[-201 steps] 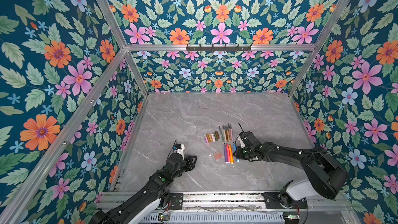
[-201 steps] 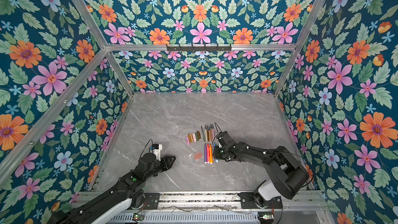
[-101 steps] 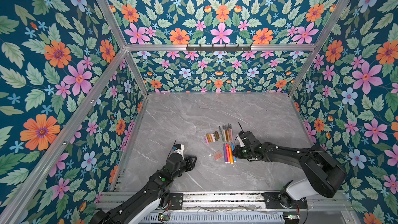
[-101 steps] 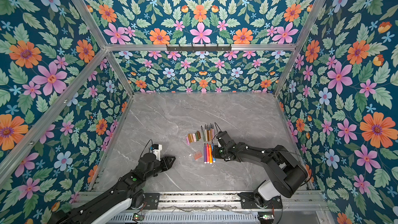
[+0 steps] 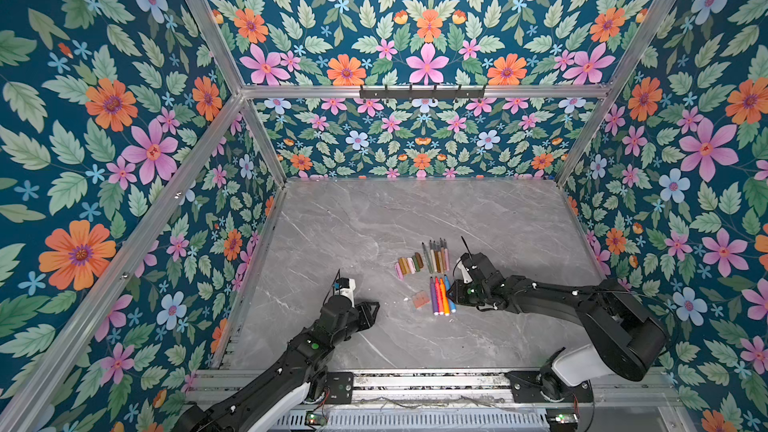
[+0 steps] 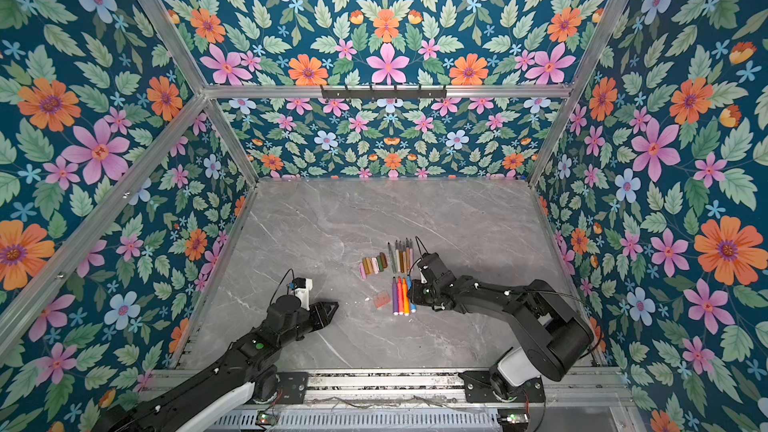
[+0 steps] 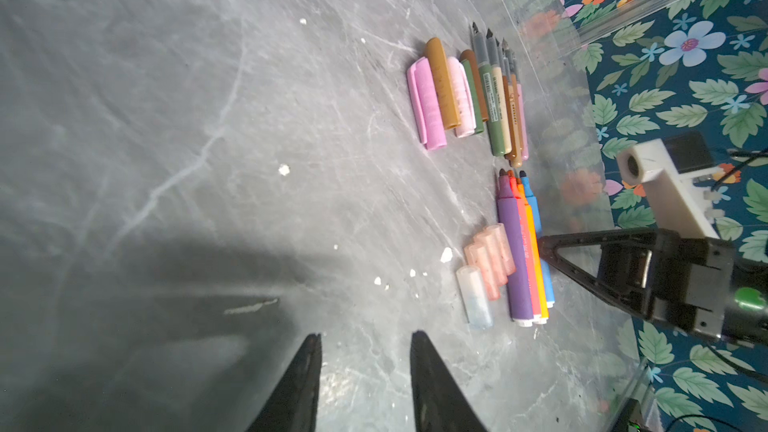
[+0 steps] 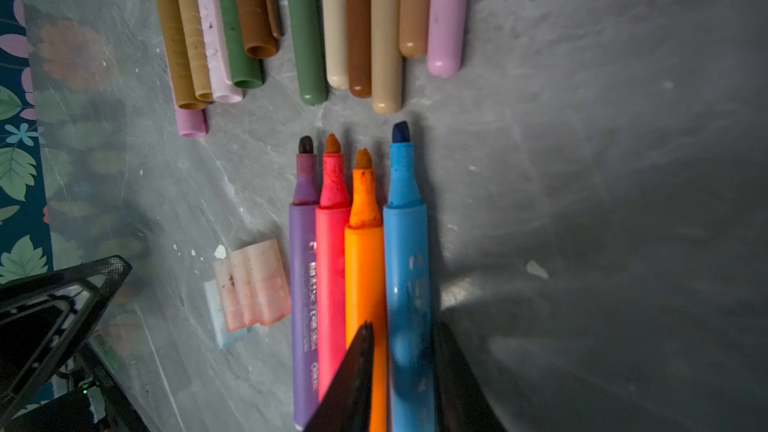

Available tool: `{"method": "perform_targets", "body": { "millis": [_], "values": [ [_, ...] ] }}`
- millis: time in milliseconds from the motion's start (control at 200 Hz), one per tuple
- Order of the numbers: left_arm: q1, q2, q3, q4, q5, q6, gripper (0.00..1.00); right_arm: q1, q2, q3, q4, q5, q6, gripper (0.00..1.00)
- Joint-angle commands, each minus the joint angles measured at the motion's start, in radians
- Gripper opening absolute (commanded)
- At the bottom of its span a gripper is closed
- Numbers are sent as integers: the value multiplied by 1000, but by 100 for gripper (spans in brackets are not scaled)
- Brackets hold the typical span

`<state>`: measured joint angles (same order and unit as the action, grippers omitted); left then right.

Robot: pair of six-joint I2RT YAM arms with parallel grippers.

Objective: Open the pen caps
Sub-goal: 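Lower the blue highlighter beside the orange one while the left arm draws back, then open the right gripper and raise it off the blue highlighter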

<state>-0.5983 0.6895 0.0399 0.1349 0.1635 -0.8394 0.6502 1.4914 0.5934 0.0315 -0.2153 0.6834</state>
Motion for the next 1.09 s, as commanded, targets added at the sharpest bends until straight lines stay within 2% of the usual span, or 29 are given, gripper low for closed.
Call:
{"method": "perform_targets", "body": {
  "millis": [0, 135, 640, 1005, 1090],
  "values": [
    [2, 1, 0, 13, 7, 6, 38, 0, -16, -11, -51, 0, 16, 30],
    [2, 2, 0, 15, 10, 6, 38, 0, -41, -21, -48, -6, 23, 36],
    [5, 1, -3, 15, 12, 5, 38, 0, -39, -57, 35, -96, 55, 38],
    [8, 3, -3, 17, 13, 4, 38, 1, -33, -67, 51, -99, 62, 38],
    [9, 5, -5, 26, 21, 6, 37, 1, -44, -71, 35, -71, 63, 39]
  ]
}}
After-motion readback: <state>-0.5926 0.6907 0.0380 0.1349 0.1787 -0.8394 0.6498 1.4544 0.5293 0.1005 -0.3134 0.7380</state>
